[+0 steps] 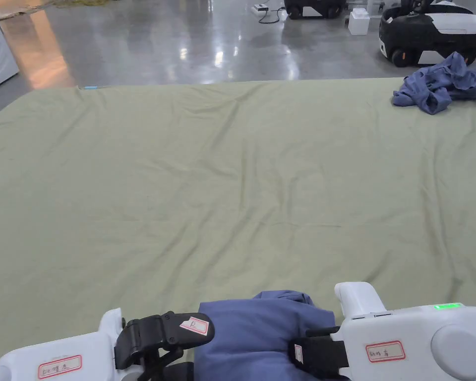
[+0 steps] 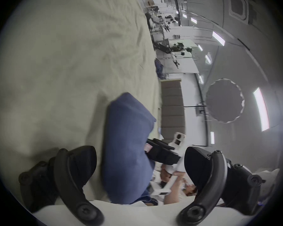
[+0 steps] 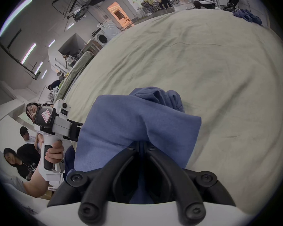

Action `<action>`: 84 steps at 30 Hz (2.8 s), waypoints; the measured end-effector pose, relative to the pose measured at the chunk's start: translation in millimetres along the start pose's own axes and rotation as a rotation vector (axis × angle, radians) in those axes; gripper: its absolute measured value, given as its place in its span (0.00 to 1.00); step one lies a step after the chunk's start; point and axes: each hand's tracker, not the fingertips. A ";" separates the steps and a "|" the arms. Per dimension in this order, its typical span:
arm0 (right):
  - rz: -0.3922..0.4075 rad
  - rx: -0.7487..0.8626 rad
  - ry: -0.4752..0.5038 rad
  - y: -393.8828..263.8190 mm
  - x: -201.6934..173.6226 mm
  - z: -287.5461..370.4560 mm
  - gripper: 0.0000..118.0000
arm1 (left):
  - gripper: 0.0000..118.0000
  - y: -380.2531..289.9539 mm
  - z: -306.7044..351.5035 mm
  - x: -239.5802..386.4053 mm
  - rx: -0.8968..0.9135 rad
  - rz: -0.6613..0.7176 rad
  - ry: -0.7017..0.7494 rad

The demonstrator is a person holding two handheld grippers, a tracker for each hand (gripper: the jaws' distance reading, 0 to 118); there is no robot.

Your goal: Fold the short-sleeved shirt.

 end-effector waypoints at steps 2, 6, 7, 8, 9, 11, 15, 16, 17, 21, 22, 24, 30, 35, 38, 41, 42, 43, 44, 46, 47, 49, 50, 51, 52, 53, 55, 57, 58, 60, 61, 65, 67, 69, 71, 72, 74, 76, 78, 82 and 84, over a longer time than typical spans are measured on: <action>-0.025 0.017 0.025 -3.0 4.9 -0.1 0.07 | 0.99 6.9 -12.9 -1.8 -0.008 0.028 -0.015; -0.068 0.050 0.061 -9.7 12.7 -0.7 0.07 | 0.85 4.6 -38.3 1.8 -0.026 0.089 0.009; -0.074 0.066 0.066 -12.3 13.2 -0.2 0.07 | 0.70 2.3 -42.0 1.2 -0.012 0.089 0.090; -0.076 0.081 0.071 -14.6 13.3 0.4 0.07 | 0.40 0.5 -46.7 3.1 -0.016 0.073 0.165; -0.075 0.103 0.076 -17.9 13.9 1.5 0.07 | 0.28 -1.8 -51.7 4.6 -0.029 0.035 0.261; -0.083 0.149 0.089 -25.7 15.3 5.1 0.07 | 0.28 -0.4 -47.3 4.0 -0.019 0.063 0.193; -0.146 0.290 0.128 -39.0 21.3 34.2 0.07 | 0.27 3.3 -43.4 23.3 -0.041 0.053 0.286; -0.150 0.331 0.133 -41.0 23.3 46.2 0.07 | 0.27 4.3 -43.9 30.3 -0.052 0.028 0.316; -0.150 0.367 0.129 -42.5 25.0 57.4 0.07 | 0.26 5.7 -44.3 36.4 -0.057 0.023 0.321; -0.083 0.469 0.011 -41.3 25.9 104.2 0.07 | 0.24 19.6 -42.1 61.0 -0.090 -0.021 0.328; -0.075 0.487 -0.012 -40.7 25.7 113.1 0.07 | 0.23 22.6 -39.7 65.9 -0.097 -0.048 0.339; -0.094 0.524 -0.026 -38.8 23.5 128.4 0.07 | 0.23 31.4 -32.1 72.6 -0.102 -0.077 0.364; -0.109 0.594 -0.052 -23.6 4.7 144.1 0.07 | 0.23 62.2 31.8 72.1 -0.025 -0.069 0.381; -0.050 0.588 -0.055 9.7 -29.5 117.5 0.07 | 0.23 91.1 130.0 55.1 0.137 -0.044 0.408; -0.025 0.559 0.017 27.8 -48.6 96.6 0.07 | 0.23 110.9 190.3 35.6 0.245 -0.013 0.445; -0.031 0.540 0.045 42.7 -65.7 74.6 0.07 | 0.23 130.9 246.1 16.8 0.320 0.060 0.465; -0.021 0.535 0.040 46.0 -72.6 67.5 0.07 | 0.23 137.6 266.6 10.1 0.341 0.069 0.467; -0.005 0.527 0.030 48.6 -78.7 61.6 0.07 | 0.23 144.0 284.7 5.6 0.378 0.081 0.471; 0.008 0.515 0.028 51.2 -83.3 57.2 0.07 | 0.23 149.3 301.6 2.6 0.400 0.082 0.497; 0.018 0.496 0.040 54.2 -90.6 47.4 0.07 | 0.23 155.1 334.6 -3.7 0.473 0.081 0.505; 0.021 0.487 0.044 55.5 -94.0 42.9 0.07 | 0.23 156.3 346.3 -5.3 0.503 0.092 0.515; 0.031 0.466 0.036 57.3 -100.2 34.2 0.07 | 0.23 163.2 366.6 -16.5 0.543 0.118 0.527; 0.038 0.456 0.033 58.0 -102.7 30.3 0.07 | 0.23 164.6 371.7 -21.4 0.547 0.132 0.546; 0.039 0.449 0.029 58.5 -105.3 26.8 0.07 | 0.23 165.2 371.5 -23.7 0.543 0.131 0.560; 0.040 0.443 0.033 58.2 -107.6 25.2 0.07 | 0.25 166.2 371.7 -29.2 0.535 0.140 0.567; 0.042 0.437 0.041 58.3 -109.5 23.7 0.07 | 0.31 166.3 370.0 -35.2 0.508 0.147 0.560; 0.049 0.433 0.042 58.7 -113.6 23.4 0.07 | 0.57 163.3 366.1 -37.8 0.513 0.141 0.583; 0.069 0.436 0.030 58.2 -115.3 29.2 0.07 | 0.60 156.8 367.6 -32.0 0.564 0.137 0.624; 0.074 0.441 0.027 58.3 -115.4 32.8 0.07 | 0.66 151.2 371.2 -23.3 0.612 0.128 0.612; 0.073 0.460 0.028 56.7 -115.3 43.3 0.07 | 0.84 141.6 379.2 -1.6 0.674 0.102 0.737; 0.073 0.473 0.033 55.6 -114.1 48.7 0.07 | 0.85 134.7 381.8 11.4 0.705 0.064 0.801; 0.063 0.513 0.041 47.2 -107.5 68.2 0.07 | 0.81 100.2 367.2 68.0 0.716 -0.107 1.040; 0.055 0.522 0.049 41.6 -103.1 76.0 0.07 | 0.51 85.2 356.6 87.3 0.699 -0.214 1.022; 0.042 0.534 0.069 34.0 -97.2 84.6 0.07 | 0.08 69.1 333.2 103.8 0.641 -0.254 0.895; 0.036 0.543 0.077 26.5 -91.1 93.7 0.07 | 0.07 55.6 308.4 109.9 0.576 -0.252 0.748; 0.034 0.550 0.076 22.2 -88.1 98.9 0.07 | 0.07 51.2 295.3 111.9 0.544 -0.240 0.718; 0.031 0.573 0.074 12.4 -79.1 112.4 0.07 | 0.04 38.7 261.5 117.8 0.519 -0.254 0.718; 0.029 0.603 0.055 1.7 -68.6 126.6 0.07 | 0.03 18.2 222.8 129.6 0.541 -0.357 0.782; 0.057 0.645 -0.042 -7.9 -58.8 140.1 0.07 | 0.01 -2.0 183.1 146.9 0.607 -0.514 0.903; 0.105 0.727 -0.284 -26.1 -38.5 165.6 0.07 | 0.00 -62.3 89.7 185.5 0.756 -0.932 0.984; 0.110 0.772 -0.365 -32.9 -27.7 178.1 0.07 | 0.00 -87.1 49.7 199.6 0.802 -1.076 0.973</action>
